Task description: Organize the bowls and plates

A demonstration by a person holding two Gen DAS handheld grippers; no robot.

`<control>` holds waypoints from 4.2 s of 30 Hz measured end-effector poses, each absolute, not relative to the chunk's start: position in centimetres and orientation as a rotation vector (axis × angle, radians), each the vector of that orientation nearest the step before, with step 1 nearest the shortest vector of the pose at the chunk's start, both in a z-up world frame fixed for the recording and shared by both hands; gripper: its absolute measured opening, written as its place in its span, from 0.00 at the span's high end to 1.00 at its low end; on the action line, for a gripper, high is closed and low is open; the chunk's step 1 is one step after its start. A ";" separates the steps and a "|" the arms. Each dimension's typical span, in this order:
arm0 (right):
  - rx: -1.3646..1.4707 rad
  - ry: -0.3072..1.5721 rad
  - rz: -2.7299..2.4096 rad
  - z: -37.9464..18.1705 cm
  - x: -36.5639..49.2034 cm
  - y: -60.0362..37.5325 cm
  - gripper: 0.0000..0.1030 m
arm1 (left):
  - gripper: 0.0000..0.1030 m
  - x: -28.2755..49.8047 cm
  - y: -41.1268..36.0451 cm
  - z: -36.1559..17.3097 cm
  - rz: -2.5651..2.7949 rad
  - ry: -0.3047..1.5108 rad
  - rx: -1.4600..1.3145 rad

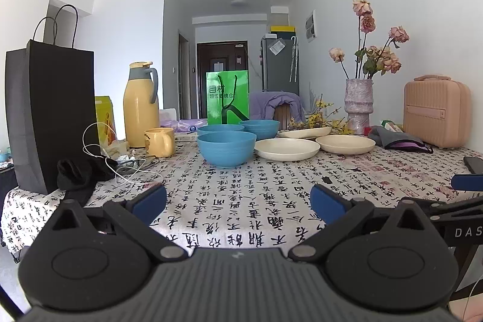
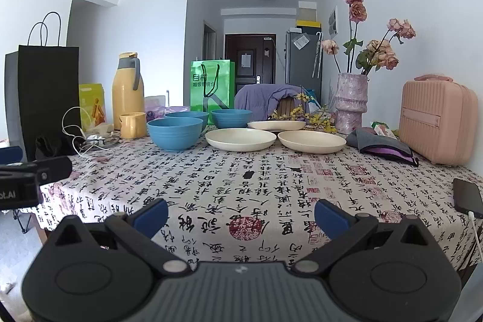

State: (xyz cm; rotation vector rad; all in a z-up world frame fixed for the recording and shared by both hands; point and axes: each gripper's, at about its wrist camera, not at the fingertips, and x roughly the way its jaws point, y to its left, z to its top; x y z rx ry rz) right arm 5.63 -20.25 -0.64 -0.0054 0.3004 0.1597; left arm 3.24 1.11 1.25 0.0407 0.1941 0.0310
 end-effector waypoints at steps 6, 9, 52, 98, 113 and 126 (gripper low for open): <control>-0.032 0.299 0.150 -0.3 6.6 -20.3 0.00 | 0.00 4.6 1.1 1.5 0.054 0.207 0.035; -0.030 0.291 0.149 0.0 7.3 -20.5 0.00 | 0.00 5.4 1.1 1.8 0.069 0.203 0.037; 0.122 0.465 0.066 2.4 34.9 -33.6 0.01 | 0.05 36.6 -9.5 3.6 -0.145 0.465 -0.111; 0.290 0.767 0.040 -4.0 51.6 -45.4 0.89 | 0.89 53.8 -19.8 -1.9 -0.142 0.763 -0.214; 0.248 0.672 -0.003 -0.3 35.0 -43.1 0.89 | 0.88 35.8 -18.0 0.9 -0.245 0.728 -0.188; 0.244 0.631 -0.006 -0.3 24.0 -39.2 0.89 | 0.88 26.9 -14.2 1.2 -0.240 0.716 -0.198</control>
